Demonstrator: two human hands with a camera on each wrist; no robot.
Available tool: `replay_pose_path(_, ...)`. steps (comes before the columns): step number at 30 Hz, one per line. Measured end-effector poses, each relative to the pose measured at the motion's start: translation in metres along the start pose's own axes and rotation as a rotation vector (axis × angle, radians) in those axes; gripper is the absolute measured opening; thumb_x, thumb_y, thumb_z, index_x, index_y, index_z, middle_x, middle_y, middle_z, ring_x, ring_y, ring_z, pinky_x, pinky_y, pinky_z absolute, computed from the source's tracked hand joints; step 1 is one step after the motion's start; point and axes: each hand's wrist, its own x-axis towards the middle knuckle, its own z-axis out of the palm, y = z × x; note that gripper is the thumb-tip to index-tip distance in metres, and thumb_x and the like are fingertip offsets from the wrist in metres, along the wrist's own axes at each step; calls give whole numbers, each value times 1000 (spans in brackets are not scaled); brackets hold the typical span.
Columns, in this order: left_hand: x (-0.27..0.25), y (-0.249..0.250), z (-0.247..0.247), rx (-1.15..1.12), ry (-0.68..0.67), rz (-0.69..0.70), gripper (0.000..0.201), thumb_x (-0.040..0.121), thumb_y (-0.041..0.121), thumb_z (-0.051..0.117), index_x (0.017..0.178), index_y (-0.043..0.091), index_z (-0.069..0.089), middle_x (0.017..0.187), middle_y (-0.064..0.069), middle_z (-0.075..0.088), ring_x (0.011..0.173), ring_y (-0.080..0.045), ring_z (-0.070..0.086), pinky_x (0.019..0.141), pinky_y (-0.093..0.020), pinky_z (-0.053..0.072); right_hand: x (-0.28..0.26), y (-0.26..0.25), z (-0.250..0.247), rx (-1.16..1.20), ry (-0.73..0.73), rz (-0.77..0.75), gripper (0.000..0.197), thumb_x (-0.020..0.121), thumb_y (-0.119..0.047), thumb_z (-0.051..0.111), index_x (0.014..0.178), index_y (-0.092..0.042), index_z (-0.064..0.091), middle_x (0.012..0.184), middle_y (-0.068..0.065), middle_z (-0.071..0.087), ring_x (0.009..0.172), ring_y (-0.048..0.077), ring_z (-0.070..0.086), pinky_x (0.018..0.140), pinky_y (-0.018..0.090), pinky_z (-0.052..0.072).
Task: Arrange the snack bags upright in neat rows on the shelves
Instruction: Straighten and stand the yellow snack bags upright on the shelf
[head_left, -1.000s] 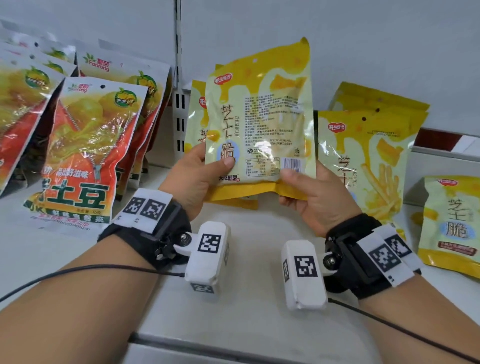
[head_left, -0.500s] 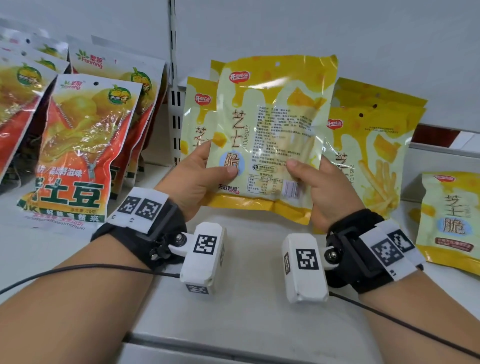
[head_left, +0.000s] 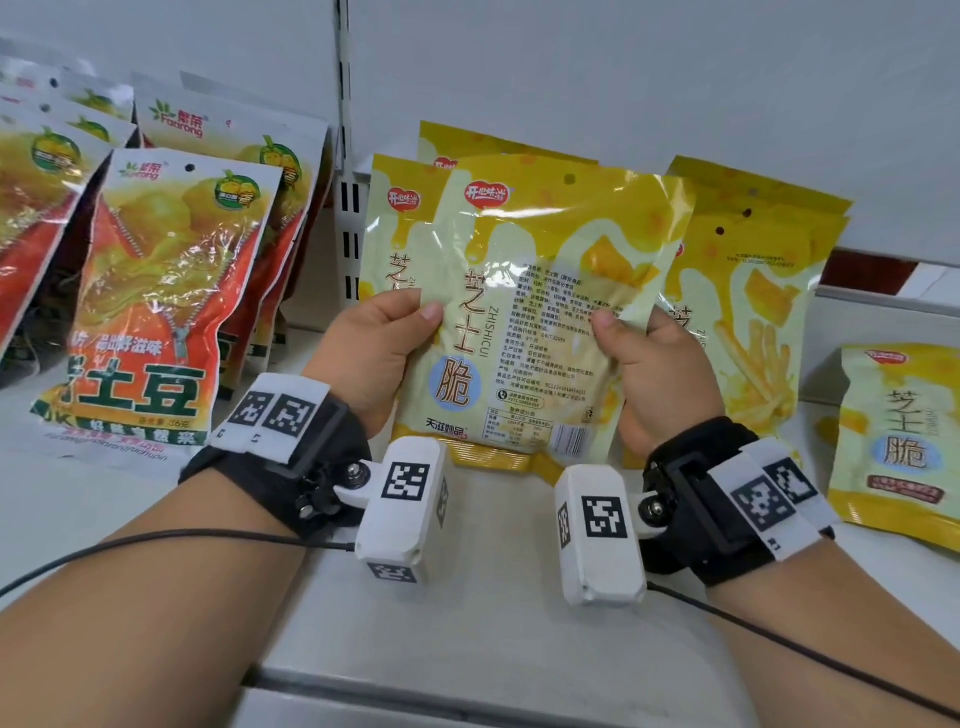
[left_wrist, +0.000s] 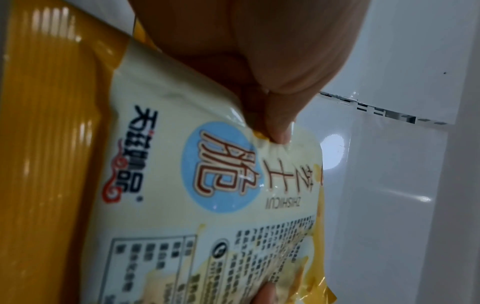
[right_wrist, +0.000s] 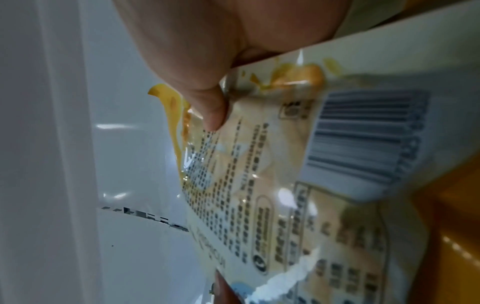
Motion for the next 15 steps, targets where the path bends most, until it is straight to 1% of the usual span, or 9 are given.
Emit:
replay_pose_path(3,1,-1,-1,9,7,11,22,95,5,47,88,12,67,79,0,75,73,-14,71,68,-27,59,-1,0,1,10,-3,12,23,93,-7,52,88,-23,68,85,-5,74,86,17,70,86,43,53)
replay_pose_path(6,1,-1,-1,16,-9,14,20,95,4,47,90,12,65,77,2,75,71,-12,70,67,-25,58,-1,-4,0,30,19,16,25,94,-16,53,81,-25,72,88,-4,75,91,17,70,90,43,50)
replay_pose_path(7,0,0,0,21,-23,12,21,95,3,46,92,13,65,78,2,75,72,-12,70,67,-25,58,-1,-6,0,34,28,3,24,94,-18,53,82,-25,72,88,-5,75,90,15,70,88,41,51)
replay_pose_path(8,-1,1,0,25,-42,8,22,95,1,46,95,14,64,79,3,75,74,-13,70,69,-26,58,0,-8,0,36,32,-8,21,94,-18,52,87,-25,71,91,-4,74,92,16,69,89,42,51)
replay_pose_path(10,-4,5,3,5,-90,-1,27,93,-4,45,102,15,63,84,2,74,80,-15,70,73,-30,58,0,-12,0,54,27,-6,18,95,-16,50,95,-21,68,101,4,72,101,24,66,94,48,49)
replay_pose_path(12,-6,10,6,-97,-133,6,34,86,-7,49,111,14,59,91,-3,73,84,-19,69,77,-36,58,-1,-13,0,71,2,0,19,96,-14,48,95,-17,67,104,9,70,106,31,63,98,54,46)
replay_pose_path(13,-6,13,8,-158,-143,14,38,81,-1,50,116,12,57,98,-8,70,89,-24,67,81,-41,56,-1,-14,0,70,-14,-1,20,96,-13,48,93,-17,67,101,9,70,106,32,63,98,54,45)
replay_pose_path(14,-7,17,10,-214,-146,22,43,79,7,50,121,10,54,108,-14,66,96,-29,64,87,-46,53,-2,-14,1,61,-30,-5,21,95,-13,48,91,-17,67,97,7,71,104,32,64,98,53,45)
replay_pose_path(15,-8,20,12,-264,-144,31,47,80,14,52,127,8,51,118,-18,61,104,-34,61,92,-50,49,-2,-14,2,49,-45,-12,22,95,-13,48,89,-19,68,93,5,72,100,29,65,97,52,46)
